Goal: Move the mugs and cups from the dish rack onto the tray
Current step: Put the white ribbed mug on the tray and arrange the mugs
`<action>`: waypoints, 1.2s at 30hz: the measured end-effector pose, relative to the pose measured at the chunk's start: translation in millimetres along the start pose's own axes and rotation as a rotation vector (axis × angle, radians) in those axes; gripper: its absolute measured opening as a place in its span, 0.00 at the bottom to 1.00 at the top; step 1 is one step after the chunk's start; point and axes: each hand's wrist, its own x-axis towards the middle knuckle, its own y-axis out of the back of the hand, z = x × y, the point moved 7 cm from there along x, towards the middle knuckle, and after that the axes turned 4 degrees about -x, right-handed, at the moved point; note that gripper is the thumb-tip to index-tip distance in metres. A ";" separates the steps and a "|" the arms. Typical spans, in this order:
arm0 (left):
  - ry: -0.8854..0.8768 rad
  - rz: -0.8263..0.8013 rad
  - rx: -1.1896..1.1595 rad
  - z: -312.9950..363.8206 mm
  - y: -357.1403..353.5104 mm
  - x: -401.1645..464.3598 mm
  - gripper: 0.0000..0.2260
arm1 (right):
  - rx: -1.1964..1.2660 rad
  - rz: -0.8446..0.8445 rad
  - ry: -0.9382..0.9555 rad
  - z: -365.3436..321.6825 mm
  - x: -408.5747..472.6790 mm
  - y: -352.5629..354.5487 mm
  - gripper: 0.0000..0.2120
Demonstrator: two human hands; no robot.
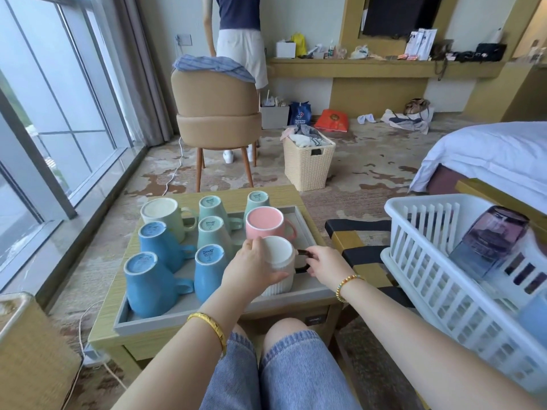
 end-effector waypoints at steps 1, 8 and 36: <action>0.006 0.000 0.016 -0.3 0.9 -0.3 0.38 | 0.023 0.002 -0.008 2.0 -0.7 -1.6 0.15; 0.015 -0.012 0.044 1.0 2.4 -2.4 0.37 | -0.153 0.015 0.029 -1.2 -3.1 -0.6 0.16; 0.279 0.086 0.045 -199.0 173.4 76.7 0.35 | -0.354 -0.145 0.382 -256.7 114.4 -110.1 0.14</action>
